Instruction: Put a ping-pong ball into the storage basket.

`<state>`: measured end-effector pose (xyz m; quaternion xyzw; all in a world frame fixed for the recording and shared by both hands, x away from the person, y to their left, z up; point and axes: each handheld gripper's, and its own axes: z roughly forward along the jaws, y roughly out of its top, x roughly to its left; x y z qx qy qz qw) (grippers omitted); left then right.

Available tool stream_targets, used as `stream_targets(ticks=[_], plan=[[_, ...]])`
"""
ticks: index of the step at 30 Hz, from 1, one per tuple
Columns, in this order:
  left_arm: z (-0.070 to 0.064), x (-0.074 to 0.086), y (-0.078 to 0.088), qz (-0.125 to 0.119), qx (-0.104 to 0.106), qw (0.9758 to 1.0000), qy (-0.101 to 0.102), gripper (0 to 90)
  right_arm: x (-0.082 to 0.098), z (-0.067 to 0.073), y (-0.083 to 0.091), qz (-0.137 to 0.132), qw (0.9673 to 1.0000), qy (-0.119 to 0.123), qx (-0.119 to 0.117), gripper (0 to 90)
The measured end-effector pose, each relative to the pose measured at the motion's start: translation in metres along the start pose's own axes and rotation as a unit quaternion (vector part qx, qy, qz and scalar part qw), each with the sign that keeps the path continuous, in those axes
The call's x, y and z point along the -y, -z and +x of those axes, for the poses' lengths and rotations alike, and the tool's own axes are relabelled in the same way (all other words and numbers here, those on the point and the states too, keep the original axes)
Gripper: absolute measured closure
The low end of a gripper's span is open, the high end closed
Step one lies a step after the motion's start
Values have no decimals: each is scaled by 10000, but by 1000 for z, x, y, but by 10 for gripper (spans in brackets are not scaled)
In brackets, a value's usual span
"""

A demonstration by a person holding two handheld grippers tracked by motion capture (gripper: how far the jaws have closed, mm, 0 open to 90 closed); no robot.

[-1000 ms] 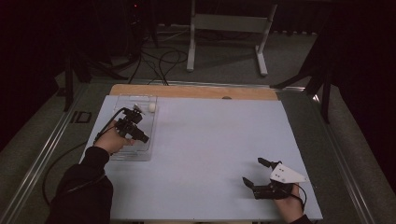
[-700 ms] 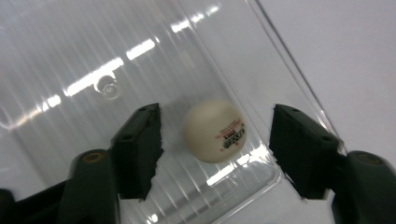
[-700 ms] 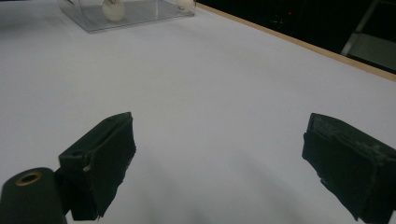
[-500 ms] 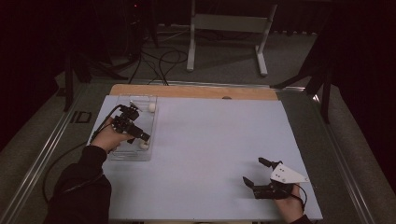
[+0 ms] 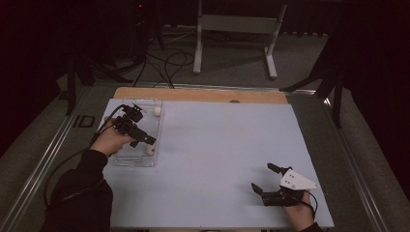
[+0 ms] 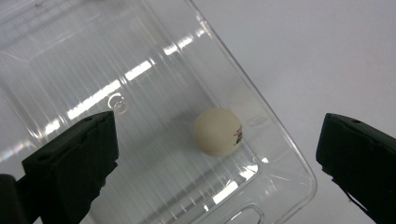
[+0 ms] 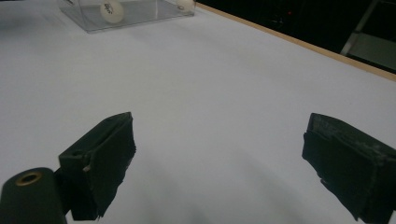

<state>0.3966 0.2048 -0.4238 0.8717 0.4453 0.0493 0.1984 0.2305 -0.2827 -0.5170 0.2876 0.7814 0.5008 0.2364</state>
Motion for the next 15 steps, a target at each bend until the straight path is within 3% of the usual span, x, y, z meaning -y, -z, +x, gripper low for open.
stream_targets(ticks=[9, 15], plan=[[-11, -4, 6, -207, 87, 9995, -206, 4, 0, 0, 0, 4, 10000, -13, -6, 92], [-19, -9, 8, -337, -142, 9988, -334, 4, 1, 0, 0, 13, 10000, -4, -17, 92]])
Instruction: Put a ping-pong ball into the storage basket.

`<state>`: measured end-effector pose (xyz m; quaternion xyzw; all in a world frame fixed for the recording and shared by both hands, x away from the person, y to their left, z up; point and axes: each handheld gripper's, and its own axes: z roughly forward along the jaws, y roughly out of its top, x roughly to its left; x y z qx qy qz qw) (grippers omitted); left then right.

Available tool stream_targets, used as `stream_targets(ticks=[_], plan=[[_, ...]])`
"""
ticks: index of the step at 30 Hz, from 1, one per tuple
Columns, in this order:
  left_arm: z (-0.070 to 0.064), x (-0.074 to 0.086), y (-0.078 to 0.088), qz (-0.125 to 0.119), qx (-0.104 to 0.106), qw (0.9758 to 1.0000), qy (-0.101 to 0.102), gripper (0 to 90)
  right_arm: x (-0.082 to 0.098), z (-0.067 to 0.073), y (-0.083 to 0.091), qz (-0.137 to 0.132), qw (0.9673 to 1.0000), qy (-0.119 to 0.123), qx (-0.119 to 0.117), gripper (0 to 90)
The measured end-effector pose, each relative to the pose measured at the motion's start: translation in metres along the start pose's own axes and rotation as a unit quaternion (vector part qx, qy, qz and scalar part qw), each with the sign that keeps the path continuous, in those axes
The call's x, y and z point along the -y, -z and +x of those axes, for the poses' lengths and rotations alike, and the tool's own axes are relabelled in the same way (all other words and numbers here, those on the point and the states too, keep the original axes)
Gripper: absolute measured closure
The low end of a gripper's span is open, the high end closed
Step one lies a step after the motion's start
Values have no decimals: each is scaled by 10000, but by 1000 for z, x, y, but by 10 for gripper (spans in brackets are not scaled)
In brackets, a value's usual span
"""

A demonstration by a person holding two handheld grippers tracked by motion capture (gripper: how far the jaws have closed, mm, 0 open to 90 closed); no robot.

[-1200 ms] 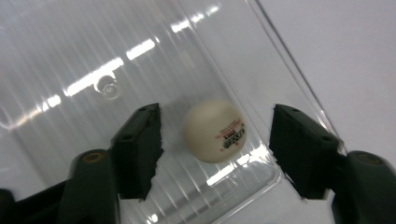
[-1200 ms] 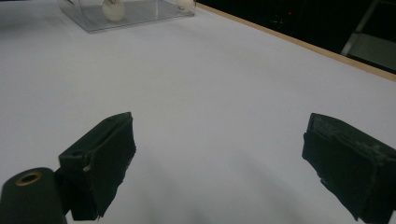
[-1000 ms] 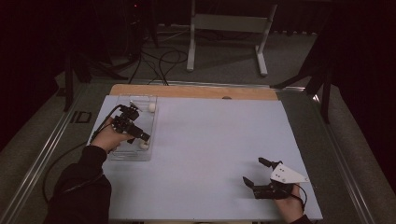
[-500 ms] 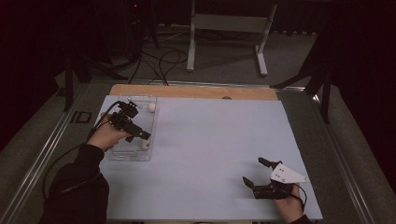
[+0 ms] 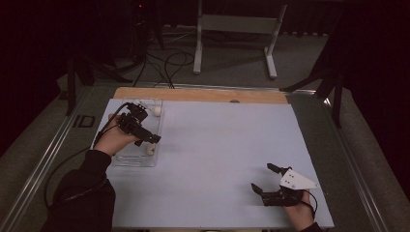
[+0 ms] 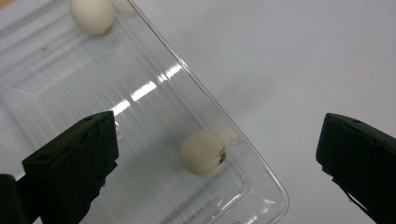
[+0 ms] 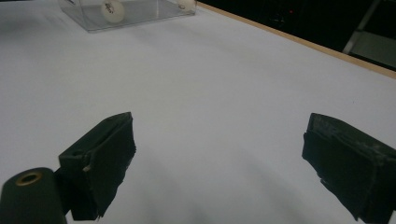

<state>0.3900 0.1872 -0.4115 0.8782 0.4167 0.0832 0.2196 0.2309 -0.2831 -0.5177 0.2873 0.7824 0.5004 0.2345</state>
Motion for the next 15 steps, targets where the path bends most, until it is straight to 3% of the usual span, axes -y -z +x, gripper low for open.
stream_targets(ticks=[11, 15], plan=[[-16, -10, 5, -261, 80, 9996, -69, 4, -1, 0, 0, -9, 10000, -20, -7, 92], [-22, -15, 5, -380, 19, 9992, -94, 3, 0, 0, 0, -9, 10000, -24, -12, 92]])
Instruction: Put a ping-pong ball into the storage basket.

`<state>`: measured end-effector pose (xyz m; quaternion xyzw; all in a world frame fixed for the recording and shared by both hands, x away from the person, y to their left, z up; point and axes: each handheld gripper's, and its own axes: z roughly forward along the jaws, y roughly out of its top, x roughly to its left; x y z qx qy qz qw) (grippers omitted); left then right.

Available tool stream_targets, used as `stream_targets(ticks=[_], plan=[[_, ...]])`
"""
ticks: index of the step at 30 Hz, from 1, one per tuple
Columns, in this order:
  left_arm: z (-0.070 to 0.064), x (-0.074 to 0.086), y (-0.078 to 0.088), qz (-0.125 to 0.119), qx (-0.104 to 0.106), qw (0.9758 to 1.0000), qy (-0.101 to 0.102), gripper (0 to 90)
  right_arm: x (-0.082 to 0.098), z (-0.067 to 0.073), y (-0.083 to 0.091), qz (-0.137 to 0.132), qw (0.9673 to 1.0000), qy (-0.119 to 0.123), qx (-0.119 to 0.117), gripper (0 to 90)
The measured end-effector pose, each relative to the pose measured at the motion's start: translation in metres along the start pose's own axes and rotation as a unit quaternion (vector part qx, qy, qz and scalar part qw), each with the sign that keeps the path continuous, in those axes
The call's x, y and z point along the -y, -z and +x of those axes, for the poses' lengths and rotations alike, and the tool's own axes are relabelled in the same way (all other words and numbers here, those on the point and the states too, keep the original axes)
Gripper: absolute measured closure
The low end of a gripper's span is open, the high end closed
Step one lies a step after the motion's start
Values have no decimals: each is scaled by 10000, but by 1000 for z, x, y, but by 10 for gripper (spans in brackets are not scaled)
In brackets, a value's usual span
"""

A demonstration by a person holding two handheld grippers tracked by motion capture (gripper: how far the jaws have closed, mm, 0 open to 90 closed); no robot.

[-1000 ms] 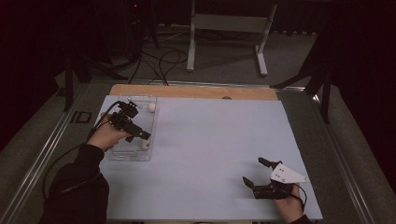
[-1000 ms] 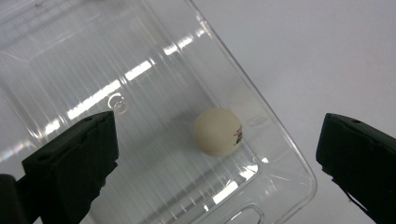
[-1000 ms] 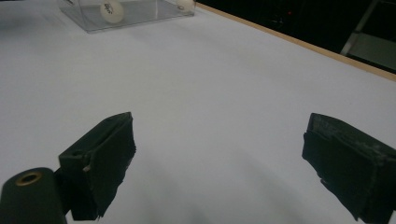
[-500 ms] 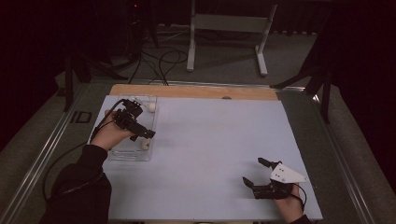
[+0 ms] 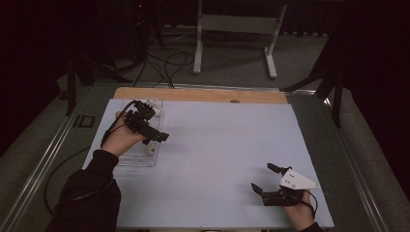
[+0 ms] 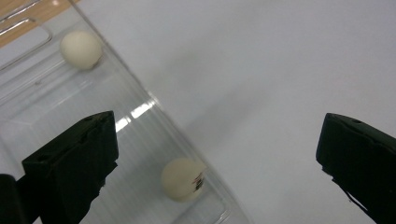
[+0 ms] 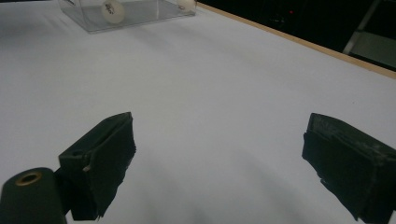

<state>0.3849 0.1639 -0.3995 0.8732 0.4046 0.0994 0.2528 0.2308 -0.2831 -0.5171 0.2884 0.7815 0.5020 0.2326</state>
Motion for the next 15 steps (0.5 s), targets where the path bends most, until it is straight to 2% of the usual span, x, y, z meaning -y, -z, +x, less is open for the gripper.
stream_targets(ticks=[10, 15], plan=[[-15, -7, -2, -360, 158, 9991, -180, 3, 0, 0, 0, 0, 10000, 0, -12, 92], [-23, -10, -2, -597, 239, 9975, -304, 3, 0, 0, 0, -1, 10000, 4, -19, 92]])
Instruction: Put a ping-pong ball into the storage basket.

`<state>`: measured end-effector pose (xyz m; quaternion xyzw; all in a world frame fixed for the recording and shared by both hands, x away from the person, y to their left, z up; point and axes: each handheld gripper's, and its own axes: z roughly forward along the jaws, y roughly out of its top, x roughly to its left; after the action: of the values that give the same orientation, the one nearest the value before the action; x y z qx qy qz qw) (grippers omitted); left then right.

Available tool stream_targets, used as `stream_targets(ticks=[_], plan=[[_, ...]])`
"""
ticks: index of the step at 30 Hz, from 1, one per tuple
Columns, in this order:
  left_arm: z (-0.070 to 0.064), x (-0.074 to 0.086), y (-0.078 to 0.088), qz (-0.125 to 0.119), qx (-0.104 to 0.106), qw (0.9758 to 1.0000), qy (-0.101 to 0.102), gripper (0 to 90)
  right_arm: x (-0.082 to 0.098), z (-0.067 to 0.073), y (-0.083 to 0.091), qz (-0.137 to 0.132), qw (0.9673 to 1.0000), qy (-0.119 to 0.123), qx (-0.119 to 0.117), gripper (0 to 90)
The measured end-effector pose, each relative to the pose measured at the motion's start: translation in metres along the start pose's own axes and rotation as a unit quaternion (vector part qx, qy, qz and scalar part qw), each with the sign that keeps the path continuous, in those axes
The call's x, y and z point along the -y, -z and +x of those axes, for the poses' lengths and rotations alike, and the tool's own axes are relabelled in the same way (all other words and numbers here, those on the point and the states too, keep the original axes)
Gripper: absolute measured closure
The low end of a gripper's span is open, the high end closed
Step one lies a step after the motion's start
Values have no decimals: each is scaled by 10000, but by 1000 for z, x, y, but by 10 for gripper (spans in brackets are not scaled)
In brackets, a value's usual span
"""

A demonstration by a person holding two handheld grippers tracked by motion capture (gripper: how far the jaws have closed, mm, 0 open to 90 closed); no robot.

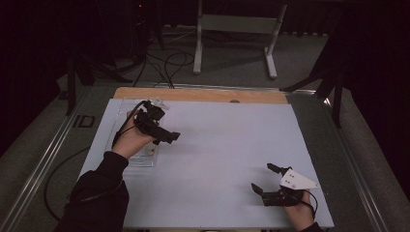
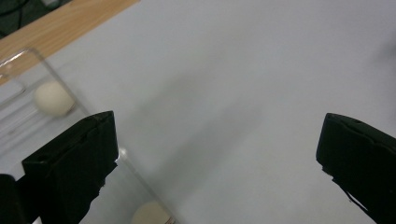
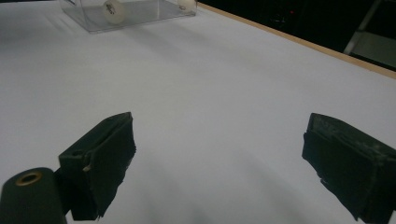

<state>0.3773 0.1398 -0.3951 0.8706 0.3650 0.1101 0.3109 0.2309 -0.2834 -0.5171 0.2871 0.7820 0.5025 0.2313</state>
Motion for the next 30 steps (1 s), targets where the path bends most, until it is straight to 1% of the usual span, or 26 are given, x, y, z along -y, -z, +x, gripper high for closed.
stream_targets(ticks=[1, 2, 3, 4, 9, 11, 13, 15, 17, 18, 19, 20, 22, 23, 25, 27, 28, 30], plan=[[-1, -1, 0, -59, -7, 10000, 0, 3, 0, 0, 0, 4, 10000, -6, -7, 92], [-2, -2, 0, -78, 72, 9999, -5, 3, 0, 0, 0, 6, 10000, -5, -6, 92], [-4, -3, -1, -93, 86, 9999, -2, 3, 0, 0, 0, 5, 10000, -6, -6, 93], [-5, -3, -2, -133, 70, 9999, -27, 3, 0, 0, 0, -2, 10000, -3, -1, 92], [-11, -4, -5, -304, 218, 9992, -124, 3, 0, 0, 0, -2, 10000, -4, -2, 92], [-12, -4, -7, -384, 250, 9987, -226, 3, 0, 0, 0, 2, 10000, -7, -12, 92], [-14, -4, -9, -432, 301, 9984, -228, 3, 0, 0, 0, 2, 10000, -4, -1, 92], [-15, -4, -10, -549, 425, 9973, -246, 3, 0, 0, 0, -2, 10000, -3, -7, 92], [-17, -4, -12, -604, 462, 9966, -325, 3, 0, 0, 0, 1, 10000, -6, -4, 92], [-17, -4, -12, -604, 462, 9966, -325, 3, 0, 0, 0, 1, 10000, -6, -4, 92], [-19, -4, -13, -623, 517, 9961, -363, 3, 0, 0, 0, -2, 10000, -4, -7, 92], [-21, -4, -14, -676, 509, 9957, -384, 3, 0, 0, 0, 3, 10000, -8, -11, 92], [-22, -4, -16, -722, 612, 9948, -378, 3, 0, 0, 0, 9, 10000, -33, -16, 92], [-23, -4, -17, -752, 601, 9946, -375, 3, 0, 0, 0, 5, 10000, -26, -9, 92], [-25, -3, -18, -835, 695, 9932, -421, 3, 0, 0, 0, 10, 10000, -28, -16, 92], [-28, -2, -20, -911, 712, 9923, -452, 3, 0, 0, 0, 7, 10000, -26, -11, 92], [-29, -2, -21, -985, 745, 9913, -460, 3, 0, 0, 0, 6, 10000, -30, -12, 92], [-32, -1, -24, -1017, 816, 9903, -482, 3, 0, 0, 0, 6, 10000, -30, -15, 92]])
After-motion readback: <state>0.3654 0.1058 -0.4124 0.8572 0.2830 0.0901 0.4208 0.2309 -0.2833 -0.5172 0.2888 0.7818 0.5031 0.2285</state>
